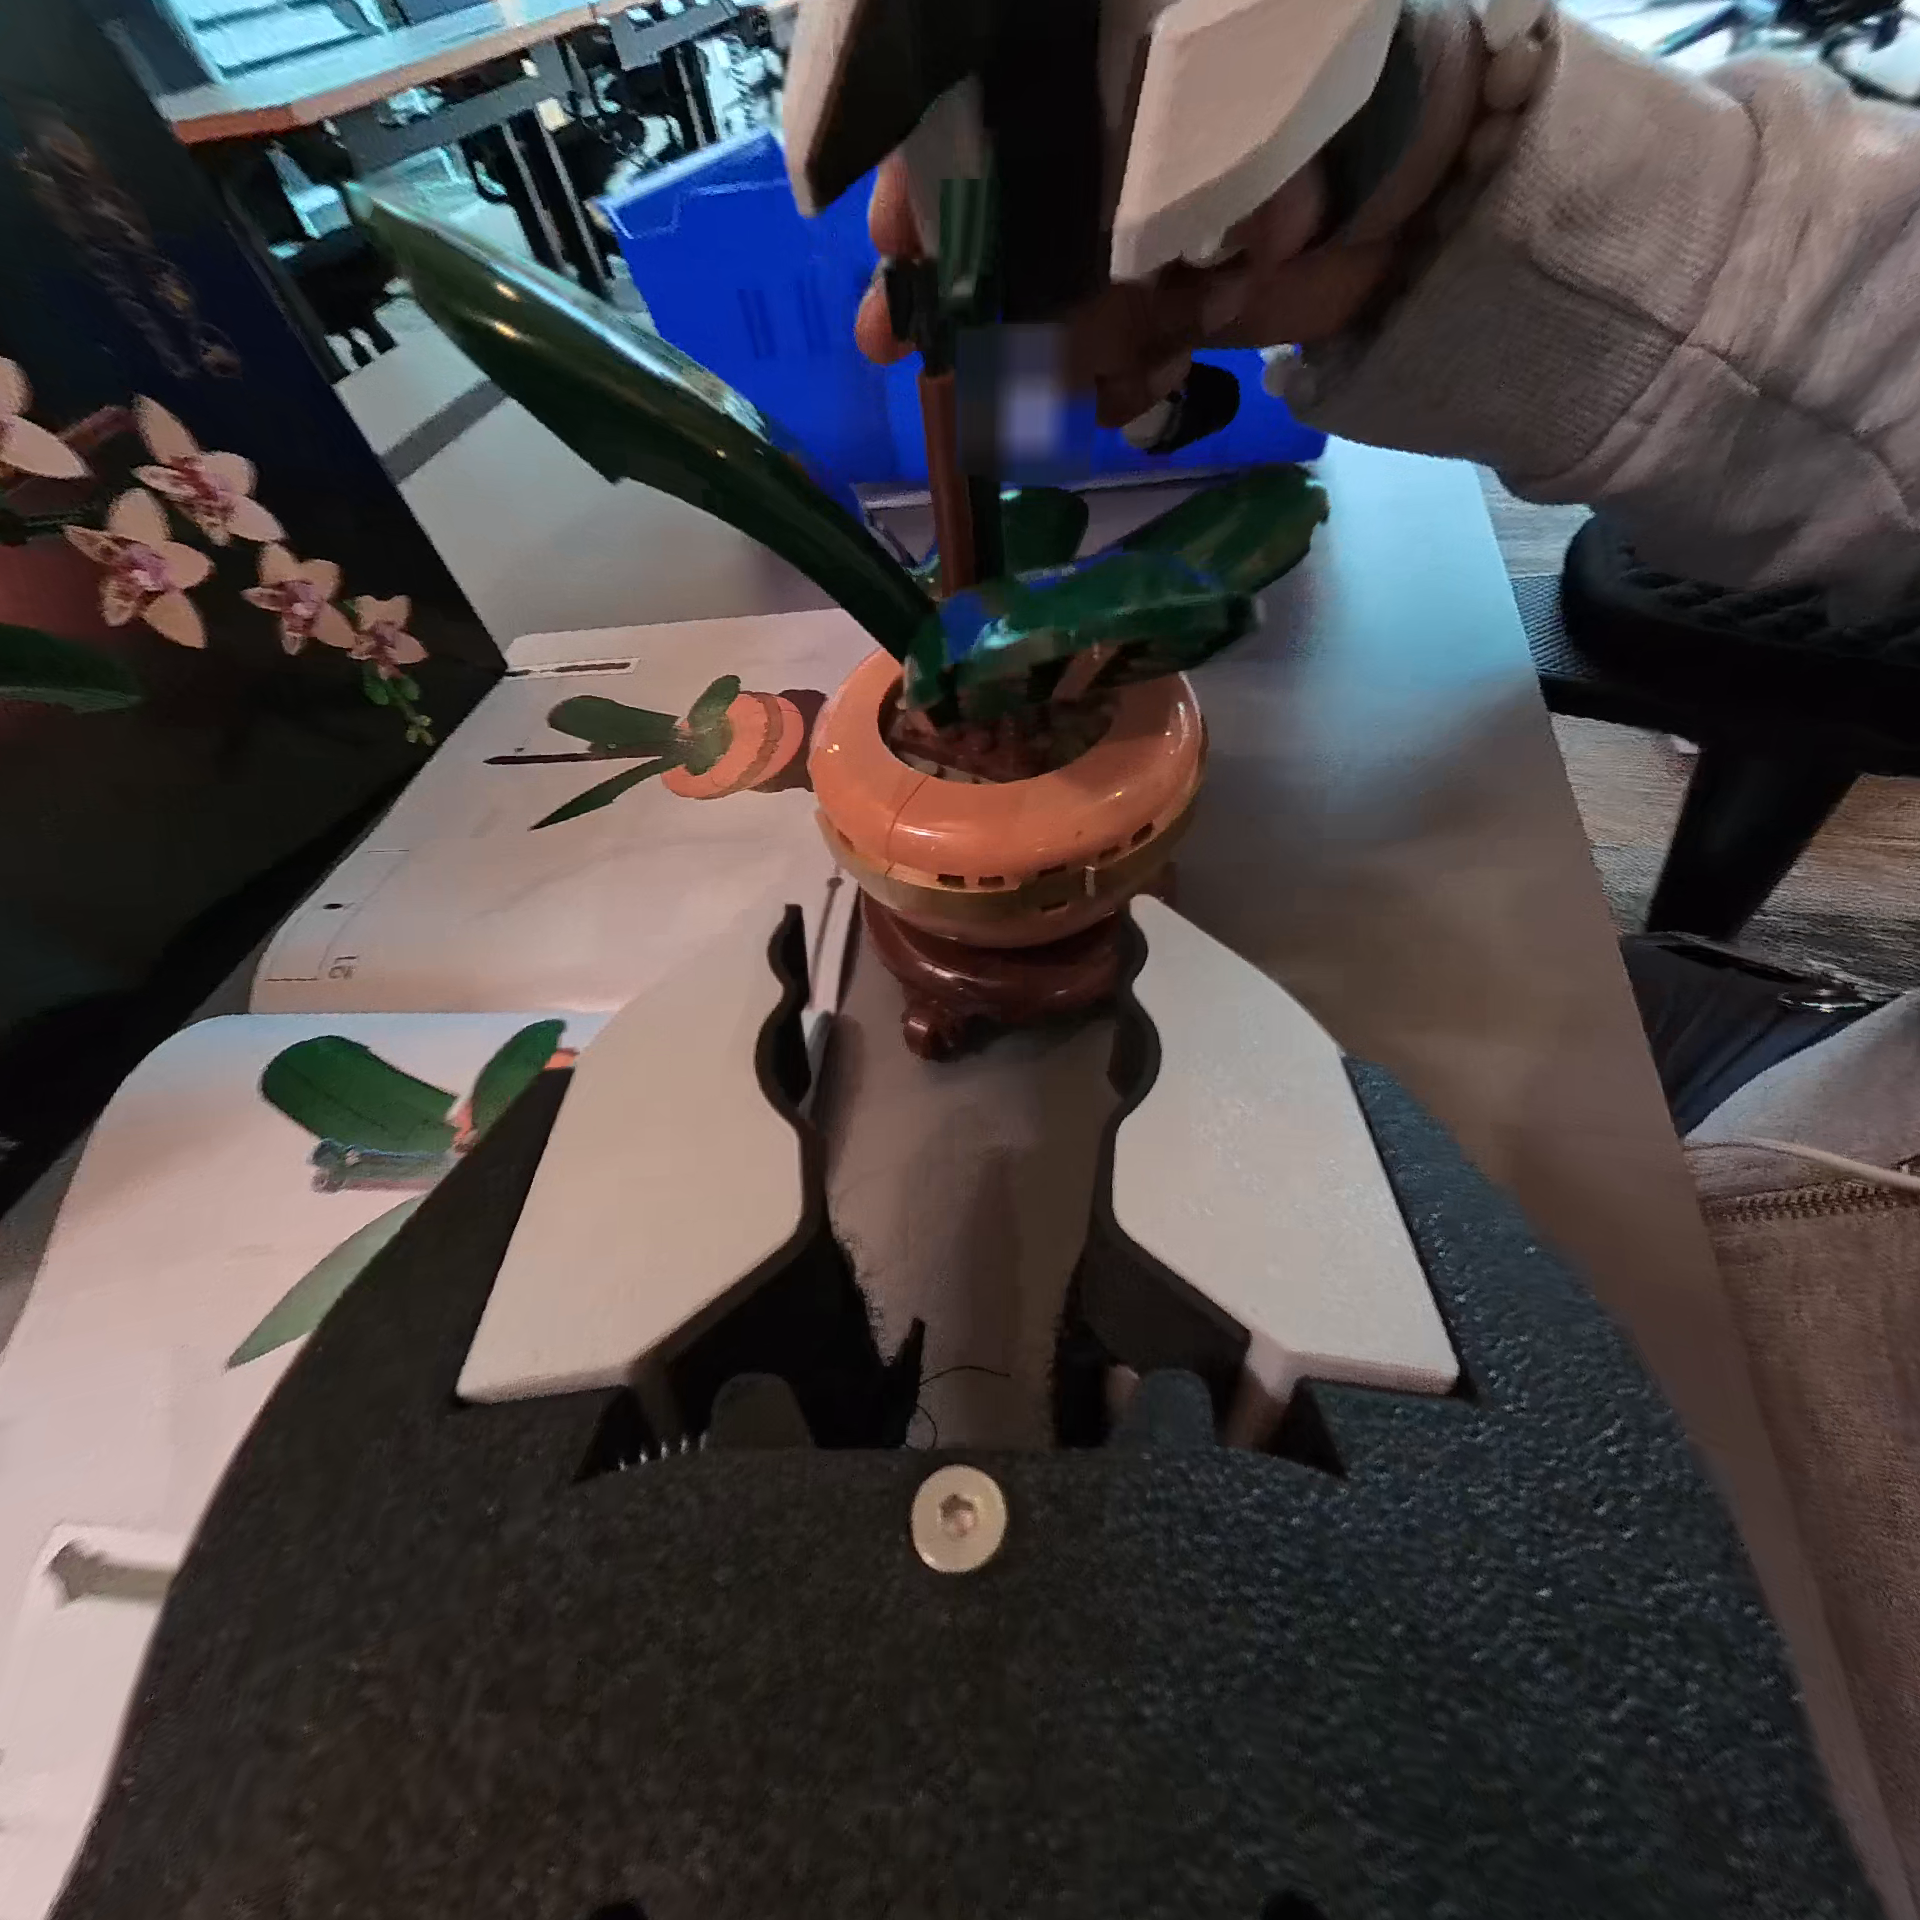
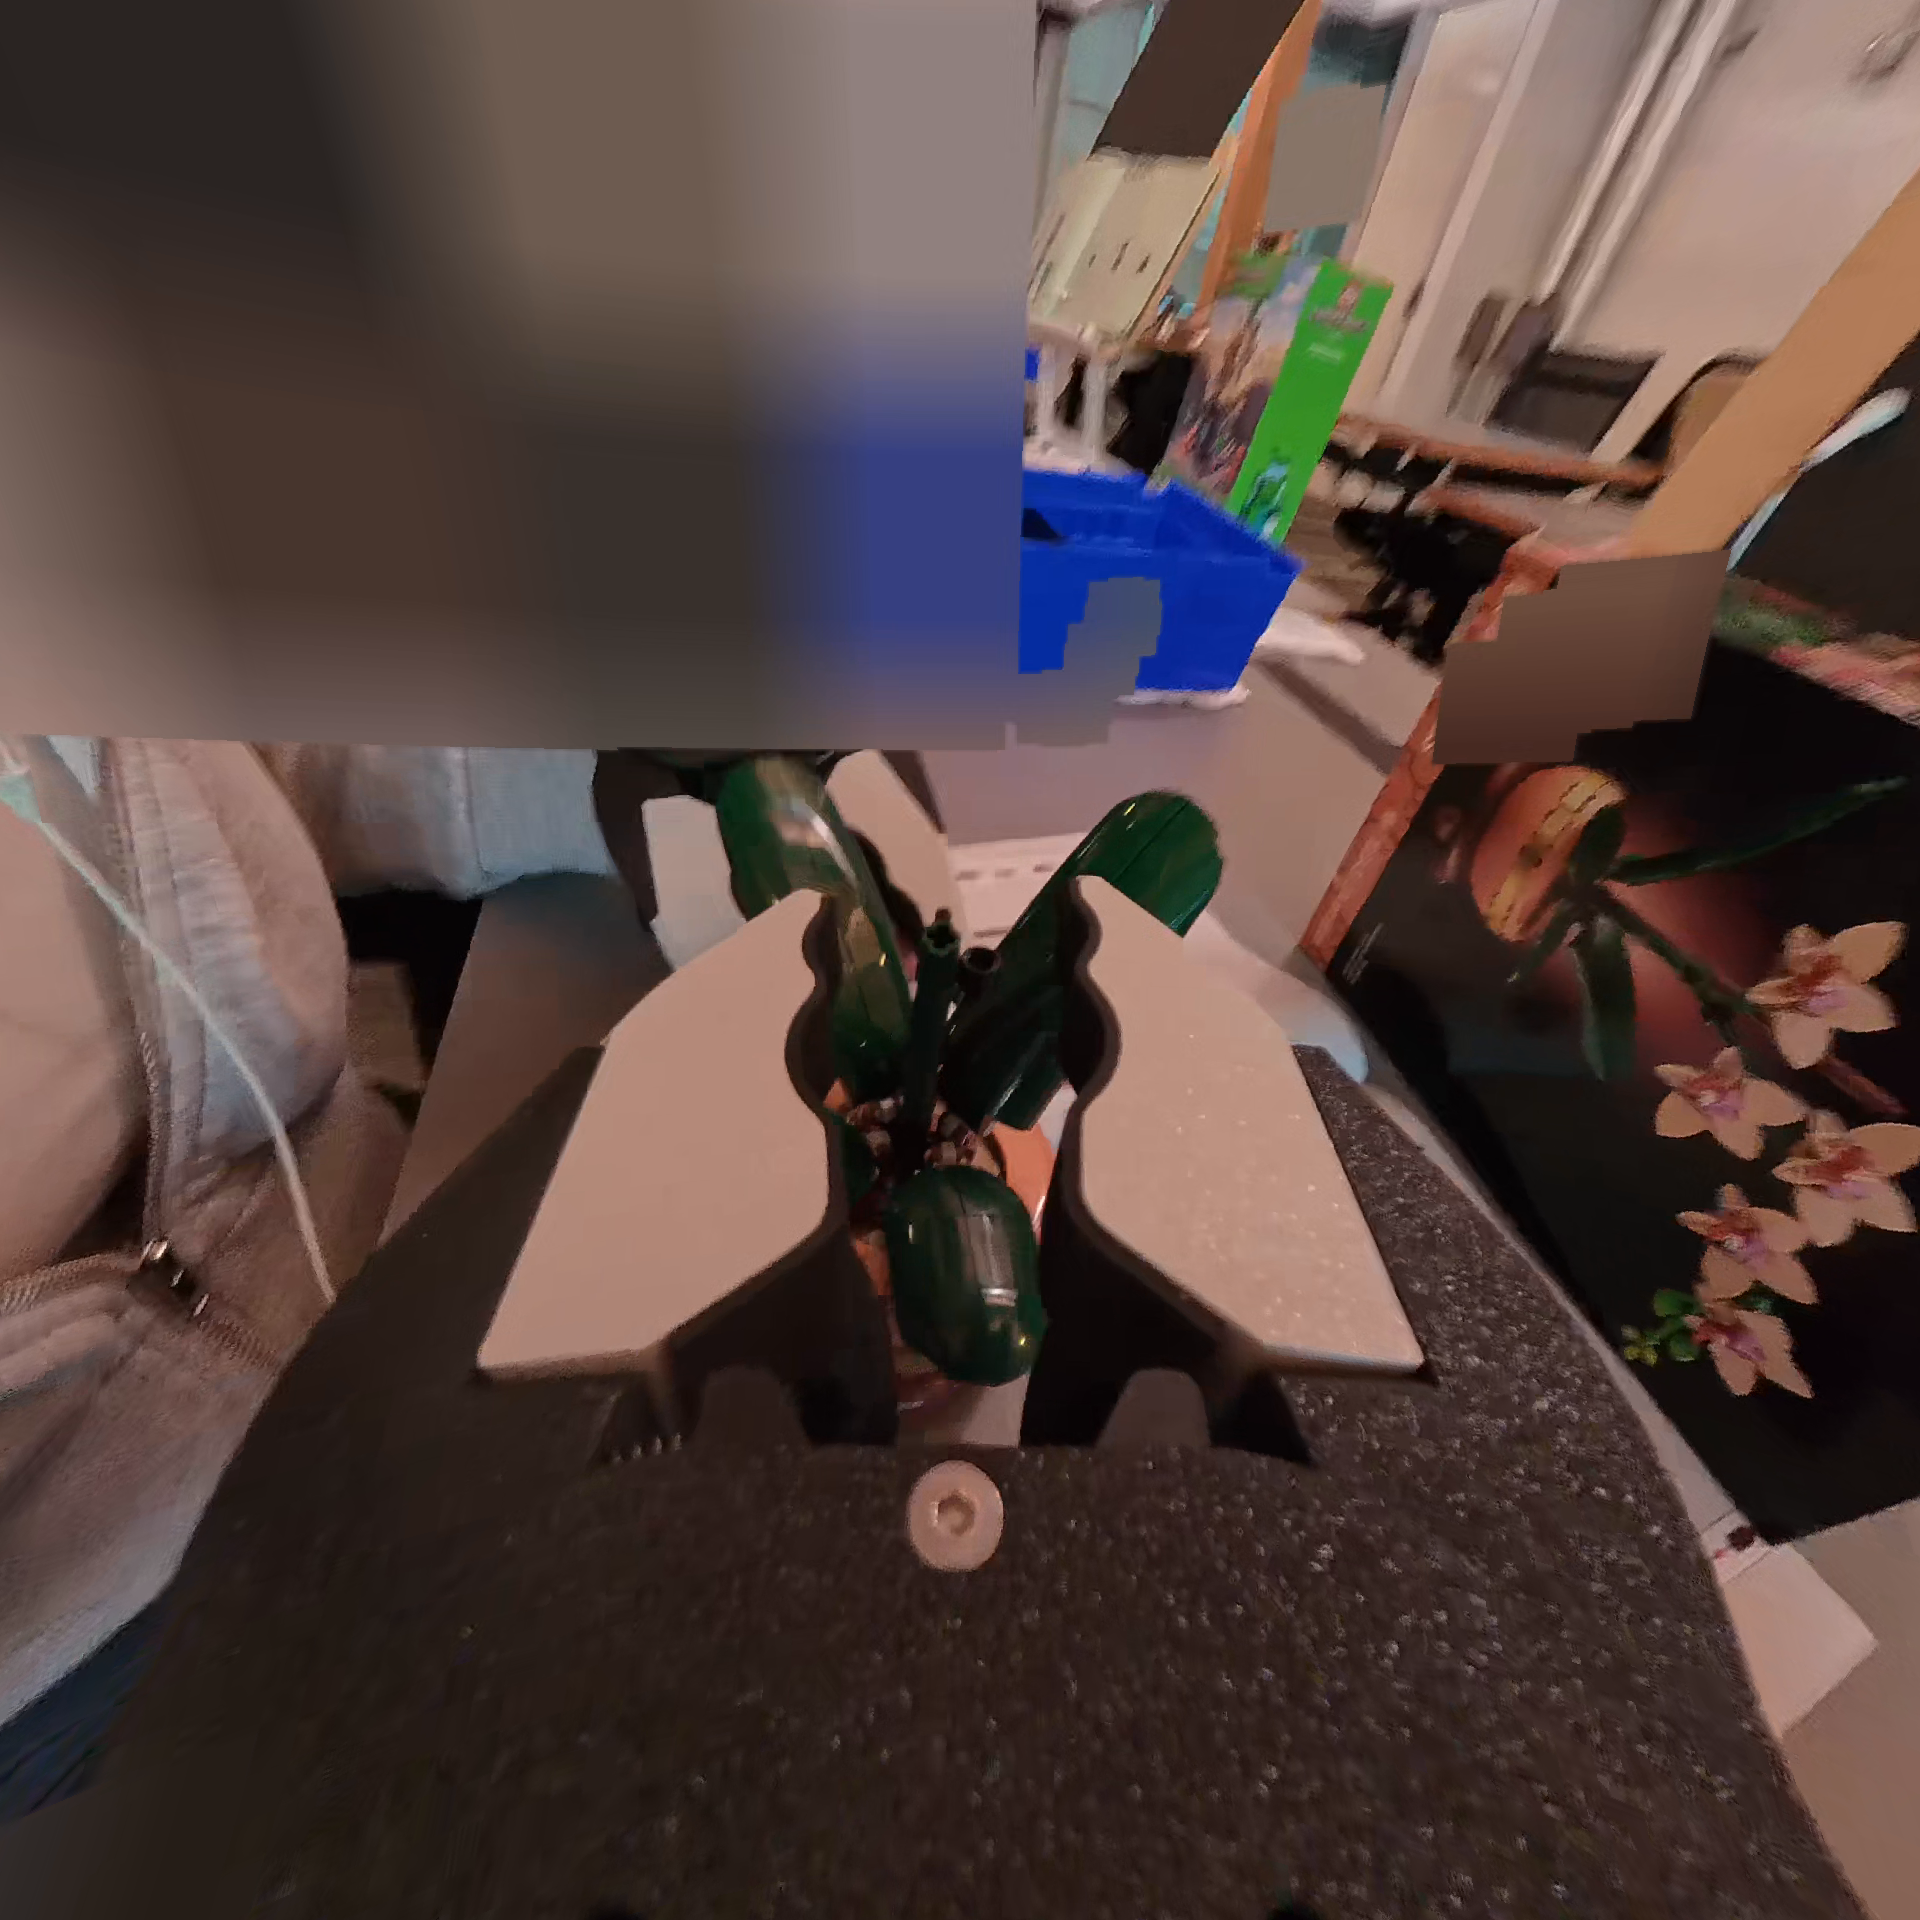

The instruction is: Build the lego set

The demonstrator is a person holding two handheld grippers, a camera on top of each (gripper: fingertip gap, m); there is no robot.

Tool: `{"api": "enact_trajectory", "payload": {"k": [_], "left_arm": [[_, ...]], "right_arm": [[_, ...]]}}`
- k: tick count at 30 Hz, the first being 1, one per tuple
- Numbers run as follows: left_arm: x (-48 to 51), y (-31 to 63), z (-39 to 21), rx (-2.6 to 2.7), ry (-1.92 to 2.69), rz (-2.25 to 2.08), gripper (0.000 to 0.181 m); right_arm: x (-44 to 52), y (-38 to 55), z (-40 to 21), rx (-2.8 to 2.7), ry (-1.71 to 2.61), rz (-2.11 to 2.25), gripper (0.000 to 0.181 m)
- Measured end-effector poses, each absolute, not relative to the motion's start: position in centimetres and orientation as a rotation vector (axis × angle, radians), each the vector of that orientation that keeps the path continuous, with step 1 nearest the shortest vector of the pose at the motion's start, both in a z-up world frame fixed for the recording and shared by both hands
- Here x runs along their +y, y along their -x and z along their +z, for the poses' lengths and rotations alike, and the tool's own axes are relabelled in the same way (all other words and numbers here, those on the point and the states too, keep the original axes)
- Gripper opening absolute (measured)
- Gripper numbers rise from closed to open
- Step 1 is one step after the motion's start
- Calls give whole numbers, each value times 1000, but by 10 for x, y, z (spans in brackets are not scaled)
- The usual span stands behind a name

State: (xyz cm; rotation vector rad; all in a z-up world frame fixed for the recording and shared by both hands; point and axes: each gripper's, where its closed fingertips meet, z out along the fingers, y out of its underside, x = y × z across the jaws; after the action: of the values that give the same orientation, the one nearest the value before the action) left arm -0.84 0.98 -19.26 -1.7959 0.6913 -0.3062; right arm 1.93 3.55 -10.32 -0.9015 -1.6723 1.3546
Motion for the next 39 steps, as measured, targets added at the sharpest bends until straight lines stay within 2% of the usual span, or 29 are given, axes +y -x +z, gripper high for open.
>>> {"api": "enact_trajectory", "payload": {"k": [4,9,11,13,15,18,19,20,21,27,34,39], "left_arm": [[-10,26,-177,612,1717,-231,55],[-34,72,-167,382,1732,-185,40],[-40,90,-165,294,1780,-200,55],[-42,104,-160,247,1783,-182,98],[-43,113,-150,283,1718,-101,100],[-37,132,-152,282,1746,25,72],[-33,139,-156,284,1780,88,47],[-28,148,-162,287,1831,161,22],[-23,154,-171,301,1899,218,9],[28,130,-210,517,2111,181,6],[52,100,-250,790,2262,236,9],[48,106,-252,739,2284,159,5]], "right_arm": [[58,-36,-66,-1257,810,1406,44],[106,-58,-86,-989,883,1288,23],[116,-59,-102,-1008,947,1239,14],[121,-59,-111,-1051,957,1170,16],[126,-55,-119,-1103,981,1092,26],[139,-44,-137,-1204,1103,982,36],[147,-41,-146,-1244,1164,918,34],[154,-39,-157,-1306,1241,849,22],[159,-38,-171,-1384,1320,787,12],[178,-38,-240,-1677,1736,543,4],[187,-41,-257,-1737,1789,435,0],[172,-40,-257,-1716,1850,462,0]]}}
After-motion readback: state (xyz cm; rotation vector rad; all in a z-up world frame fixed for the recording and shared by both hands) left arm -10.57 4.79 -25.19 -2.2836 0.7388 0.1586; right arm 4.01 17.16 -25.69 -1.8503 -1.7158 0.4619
